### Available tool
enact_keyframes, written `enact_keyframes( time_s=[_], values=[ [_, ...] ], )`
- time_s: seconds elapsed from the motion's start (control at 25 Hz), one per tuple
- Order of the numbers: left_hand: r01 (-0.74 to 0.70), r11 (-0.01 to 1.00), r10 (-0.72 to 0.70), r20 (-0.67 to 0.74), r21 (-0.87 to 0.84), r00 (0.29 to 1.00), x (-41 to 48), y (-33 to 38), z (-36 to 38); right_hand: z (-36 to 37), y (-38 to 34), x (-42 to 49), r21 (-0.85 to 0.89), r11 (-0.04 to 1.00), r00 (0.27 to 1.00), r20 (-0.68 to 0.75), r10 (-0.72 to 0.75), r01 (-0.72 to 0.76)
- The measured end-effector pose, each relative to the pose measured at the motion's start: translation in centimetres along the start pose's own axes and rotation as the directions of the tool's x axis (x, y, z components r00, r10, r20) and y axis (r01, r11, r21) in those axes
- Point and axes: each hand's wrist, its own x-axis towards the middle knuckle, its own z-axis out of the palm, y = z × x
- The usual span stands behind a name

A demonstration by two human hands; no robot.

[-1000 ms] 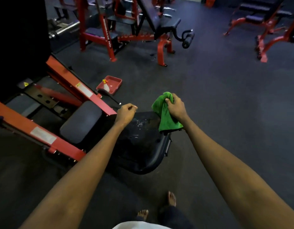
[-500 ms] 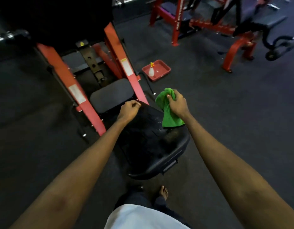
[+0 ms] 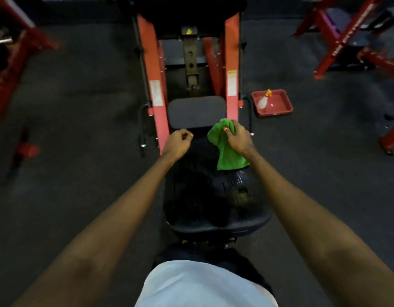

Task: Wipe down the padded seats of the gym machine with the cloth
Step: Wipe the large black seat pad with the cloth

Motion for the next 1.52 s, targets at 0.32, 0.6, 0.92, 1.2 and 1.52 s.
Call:
enact_keyframes(
  time_s=[0.32, 0.6, 0.92, 1.2, 1.52],
  values=[
    [0.380, 0.924, -0.356, -0.282, 0.036, 0.891, -8.1, -9.9, 6.0, 5.3, 2.8, 2.8, -0.110, 0.942, 0.872, 0.423, -0.244, 0.317],
    [0.574, 0.819, -0.551, -0.276, 0.004, 0.788, -13.8, -15.0, 12.9, 13.6, 8.6, 0.9, -0.107, 0.865, 0.690, 0.654, -0.309, 0.490],
    [0.658, 0.743, -0.658, -0.313, -0.124, 0.684, -14.1, -23.2, 21.5, 21.4, 18.3, -2.8, -0.107, 0.841, 0.508, 0.834, -0.215, 0.530],
    [0.559, 0.808, -0.579, -0.430, -0.187, 0.693, -14.9, -28.1, 27.3, 25.8, 25.9, -7.1, -0.177, 0.635, 0.425, 0.867, -0.262, 0.752],
    [0.496, 0.824, -0.554, -0.581, -0.276, 0.597, -13.7, -28.7, 29.9, 33.5, 24.5, -1.7, -0.250, 0.576, 0.510, 0.787, -0.348, 0.778]
  ],
)
